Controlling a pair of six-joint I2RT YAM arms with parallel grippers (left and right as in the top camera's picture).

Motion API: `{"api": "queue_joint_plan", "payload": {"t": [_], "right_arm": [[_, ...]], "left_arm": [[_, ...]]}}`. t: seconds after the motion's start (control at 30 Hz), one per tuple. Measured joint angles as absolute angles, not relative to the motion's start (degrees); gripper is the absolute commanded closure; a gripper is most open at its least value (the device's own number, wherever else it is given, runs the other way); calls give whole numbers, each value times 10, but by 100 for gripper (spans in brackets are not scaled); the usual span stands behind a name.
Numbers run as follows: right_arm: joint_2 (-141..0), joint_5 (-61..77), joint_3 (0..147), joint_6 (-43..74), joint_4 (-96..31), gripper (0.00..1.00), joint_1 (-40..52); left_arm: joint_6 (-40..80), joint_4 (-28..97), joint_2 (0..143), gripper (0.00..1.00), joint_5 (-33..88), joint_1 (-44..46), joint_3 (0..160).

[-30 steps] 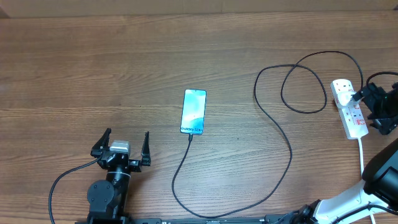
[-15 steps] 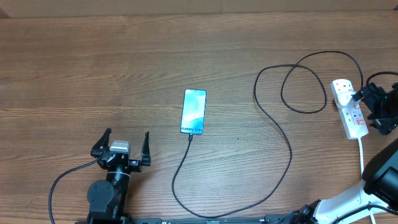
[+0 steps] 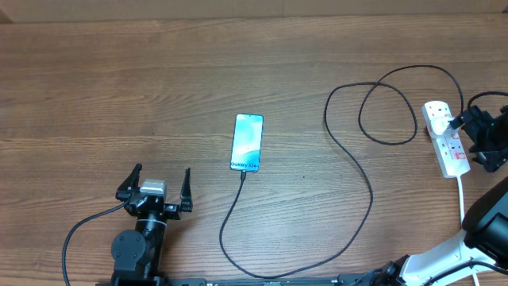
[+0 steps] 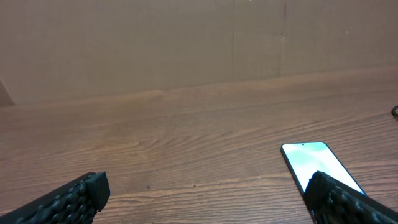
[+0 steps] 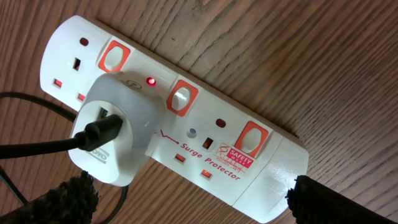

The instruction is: Plug charger to phone and switch on socket

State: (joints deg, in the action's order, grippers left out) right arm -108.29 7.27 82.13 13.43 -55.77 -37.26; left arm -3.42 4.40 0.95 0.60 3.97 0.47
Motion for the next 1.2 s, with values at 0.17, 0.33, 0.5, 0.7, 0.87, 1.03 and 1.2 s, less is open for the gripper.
{"api": "queue_joint_plan", "payload": {"t": [0.17,0.33,0.5,0.7,0.87,1.03,1.2], "right_arm": [[-1083,73,821,134,-557,0,-358],[-1083,73,817,134,-557,0,-339],[-1081,72,809,134,-557,0,-309],[-1047,73,809,135,-557,0,-253],[-1019,72,809,135,-557,0,-208],[-998,73,809,134,-557,0,-170],[-983,73,809,134,-557,0,-144]], "left_arm": [[-34,44,10,0,6,40,5],[-34,44,10,0,6,40,5],[-34,44,10,1,6,40,5],[-34,44,10,0,6,40,5],[-34,44,10,0,6,40,5],[-34,44,10,0,6,40,5],[-34,44,10,0,6,40,5]]}}
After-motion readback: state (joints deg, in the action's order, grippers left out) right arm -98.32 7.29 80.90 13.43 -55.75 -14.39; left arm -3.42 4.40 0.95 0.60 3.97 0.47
